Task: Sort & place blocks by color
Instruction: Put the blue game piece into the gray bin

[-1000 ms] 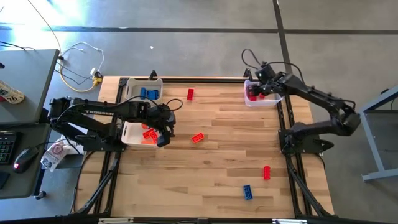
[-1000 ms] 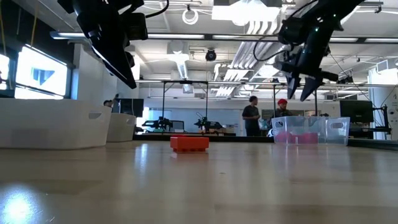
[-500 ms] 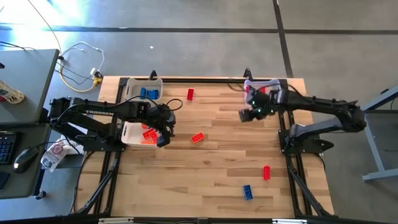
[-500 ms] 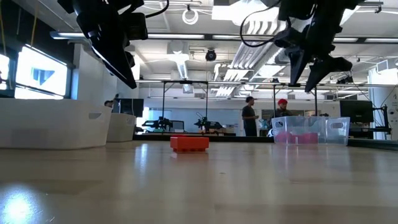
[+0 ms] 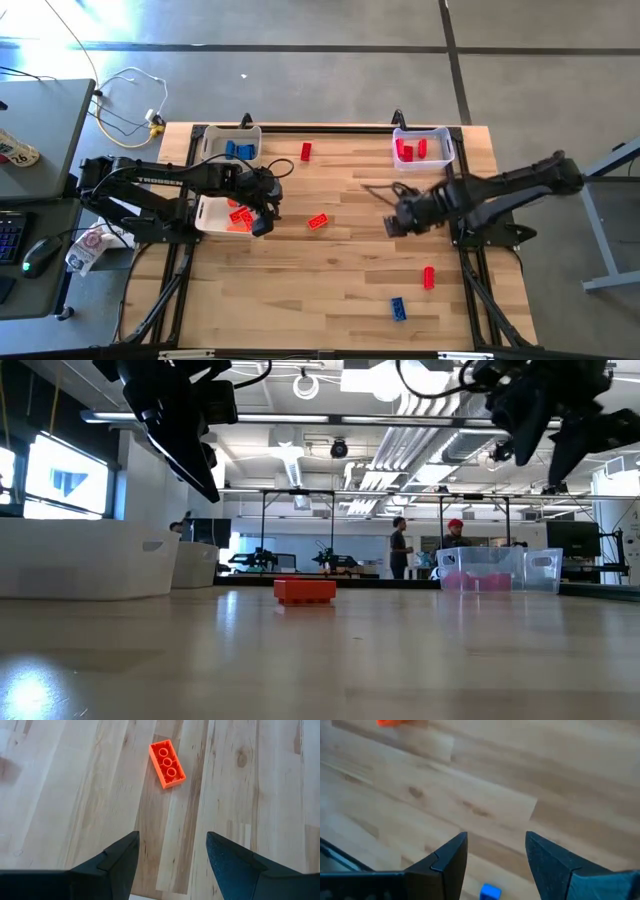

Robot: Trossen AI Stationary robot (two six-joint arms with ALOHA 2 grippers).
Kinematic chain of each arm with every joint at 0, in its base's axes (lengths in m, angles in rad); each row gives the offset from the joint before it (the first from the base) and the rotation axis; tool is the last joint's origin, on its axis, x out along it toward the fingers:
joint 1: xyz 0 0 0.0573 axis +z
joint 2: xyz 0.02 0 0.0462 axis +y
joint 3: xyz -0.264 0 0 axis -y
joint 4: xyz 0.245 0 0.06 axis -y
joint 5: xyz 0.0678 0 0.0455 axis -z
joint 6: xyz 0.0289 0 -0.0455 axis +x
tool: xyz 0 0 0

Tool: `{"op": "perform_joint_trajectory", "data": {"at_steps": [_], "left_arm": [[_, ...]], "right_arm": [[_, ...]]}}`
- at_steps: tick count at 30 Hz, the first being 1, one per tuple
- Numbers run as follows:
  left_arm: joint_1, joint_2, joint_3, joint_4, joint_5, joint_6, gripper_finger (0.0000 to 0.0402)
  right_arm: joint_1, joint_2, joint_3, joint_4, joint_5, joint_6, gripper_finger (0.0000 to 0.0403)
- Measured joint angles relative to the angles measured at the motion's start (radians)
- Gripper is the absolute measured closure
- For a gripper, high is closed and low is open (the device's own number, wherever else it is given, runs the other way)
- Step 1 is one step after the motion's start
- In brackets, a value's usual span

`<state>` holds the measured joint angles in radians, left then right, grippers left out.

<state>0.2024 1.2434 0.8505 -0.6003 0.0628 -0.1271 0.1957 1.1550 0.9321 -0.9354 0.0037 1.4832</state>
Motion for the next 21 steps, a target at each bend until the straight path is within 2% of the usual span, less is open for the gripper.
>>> {"op": "perform_joint_trajectory", "data": {"at_steps": [10,21], "left_arm": [[0.000,0.000,0.000,0.020,0.000,0.000,0.0184],[0.000,0.000,0.000,0.032,0.000,0.000,0.0184]], "right_arm": [[0.266,0.078,0.000,0.091,0.065,0.306,0.0219],[0.418,0.229,0.000,0.275,0.063,0.476,0.0219]]}}
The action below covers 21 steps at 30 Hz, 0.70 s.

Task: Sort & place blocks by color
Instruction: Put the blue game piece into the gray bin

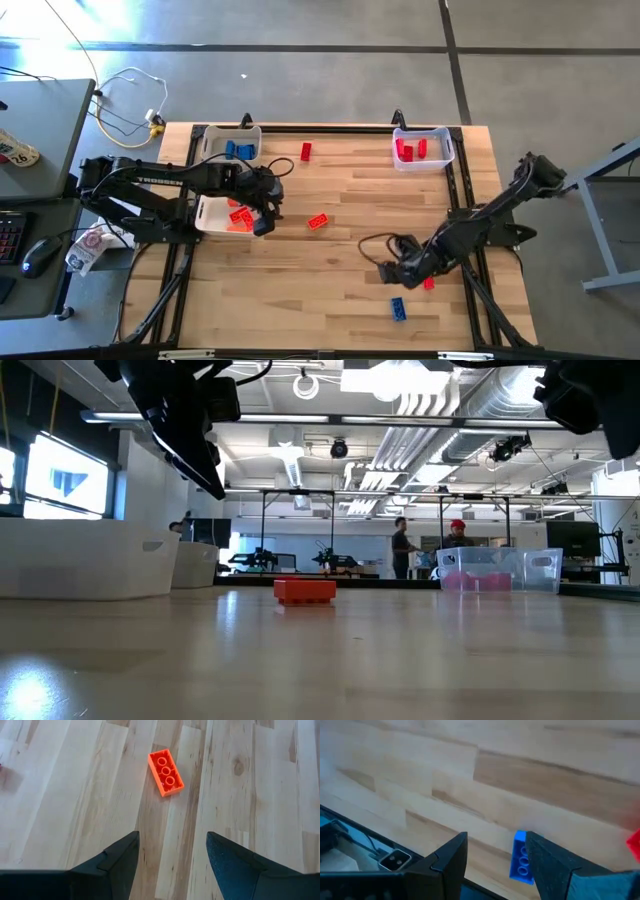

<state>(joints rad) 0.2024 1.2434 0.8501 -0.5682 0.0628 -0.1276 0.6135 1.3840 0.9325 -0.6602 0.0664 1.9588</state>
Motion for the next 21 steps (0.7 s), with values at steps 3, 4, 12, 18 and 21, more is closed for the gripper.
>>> {"op": "perform_joint_trajectory", "data": {"at_steps": [3,4,12,18,21], "left_arm": [[0.000,0.000,0.000,0.000,0.000,0.000,0.0184],[0.000,0.000,0.000,0.000,0.000,0.000,0.0184],[0.000,0.000,0.000,0.004,0.000,0.000,0.0184],[0.000,0.000,0.000,0.019,0.000,0.000,0.0184],[0.000,0.000,0.000,0.026,-0.013,0.000,0.0184]], "right_arm": [[0.029,0.039,0.000,0.043,-0.017,0.024,0.0219],[0.039,0.050,0.000,0.050,-0.018,0.035,0.0219],[0.106,0.120,0.000,0.096,-0.018,0.137,0.0219],[0.143,0.154,0.001,0.110,-0.018,0.198,0.0219],[0.159,0.177,0.001,0.116,-0.017,0.225,0.0219]]}}
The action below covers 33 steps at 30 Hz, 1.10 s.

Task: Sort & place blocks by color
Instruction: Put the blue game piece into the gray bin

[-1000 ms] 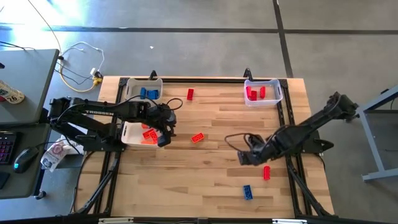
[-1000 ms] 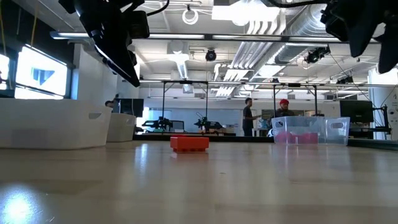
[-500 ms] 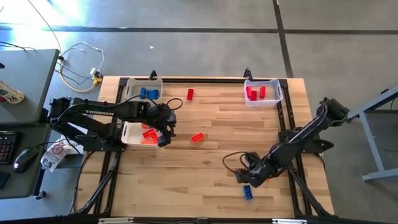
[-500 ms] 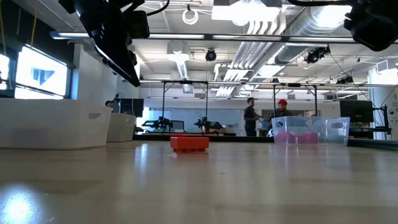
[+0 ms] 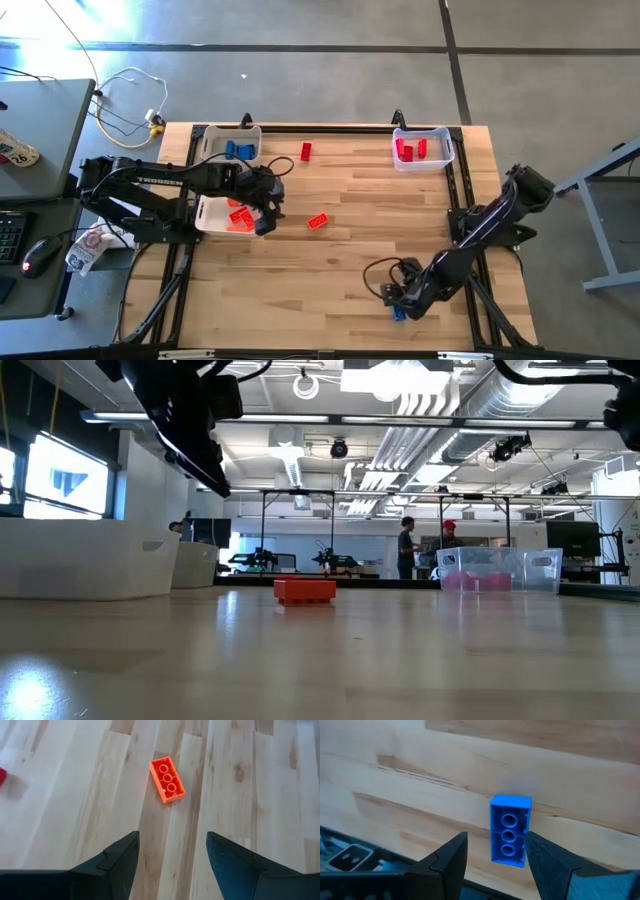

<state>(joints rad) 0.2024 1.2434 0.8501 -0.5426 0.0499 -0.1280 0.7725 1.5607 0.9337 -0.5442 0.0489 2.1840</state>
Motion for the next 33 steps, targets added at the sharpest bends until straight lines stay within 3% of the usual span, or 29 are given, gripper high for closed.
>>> {"op": "perform_joint_trajectory", "data": {"at_steps": [5,13,33], "left_arm": [[0.000,0.000,0.000,0.014,-0.043,0.000,0.0184],[0.000,0.000,0.000,0.034,-0.043,-0.003,0.0184],[0.000,0.000,0.000,0.040,-0.043,-0.026,0.0184]], "right_arm": [[0.022,0.043,0.000,0.013,-0.007,0.018,0.0219],[0.027,0.106,0.000,0.102,-0.023,0.015,0.0219],[0.028,0.204,0.005,0.112,-0.139,0.007,0.0228]]}}
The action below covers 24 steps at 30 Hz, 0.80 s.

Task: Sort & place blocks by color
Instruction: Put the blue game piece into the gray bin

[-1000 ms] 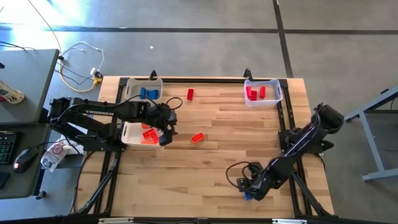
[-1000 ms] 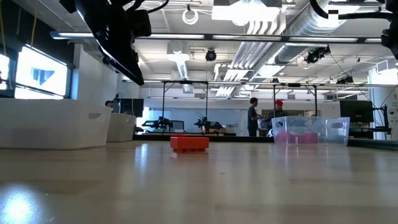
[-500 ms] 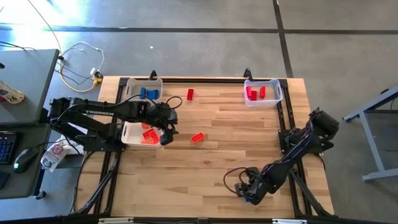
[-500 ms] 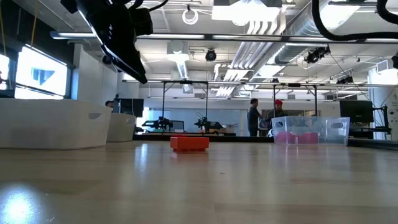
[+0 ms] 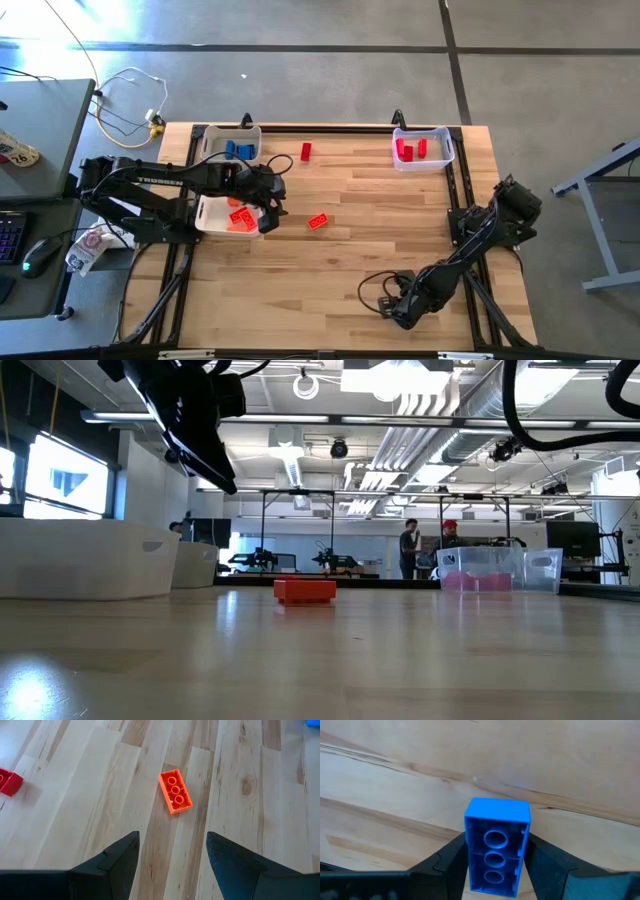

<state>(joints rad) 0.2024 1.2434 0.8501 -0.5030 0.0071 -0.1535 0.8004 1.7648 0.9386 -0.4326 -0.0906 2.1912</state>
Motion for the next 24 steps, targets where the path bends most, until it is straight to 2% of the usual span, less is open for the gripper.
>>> {"op": "perform_joint_trajectory", "data": {"at_steps": [6,13,19,24], "left_arm": [[0.000,0.000,0.000,0.000,0.000,0.000,0.0184],[0.000,0.000,0.000,0.010,0.000,0.000,0.0184],[0.000,0.000,0.000,0.010,0.000,0.027,0.0184],[0.000,0.000,0.000,0.016,0.000,0.042,0.0184]], "right_arm": [[0.001,0.001,0.000,-0.002,0.012,-0.042,0.0291],[-0.019,-0.020,-0.003,0.000,0.063,-0.126,0.0292],[-0.069,-0.062,-0.008,-0.027,0.298,-0.219,0.0292],[-0.141,-0.103,-0.008,-0.011,0.378,-0.375,0.0292]]}}
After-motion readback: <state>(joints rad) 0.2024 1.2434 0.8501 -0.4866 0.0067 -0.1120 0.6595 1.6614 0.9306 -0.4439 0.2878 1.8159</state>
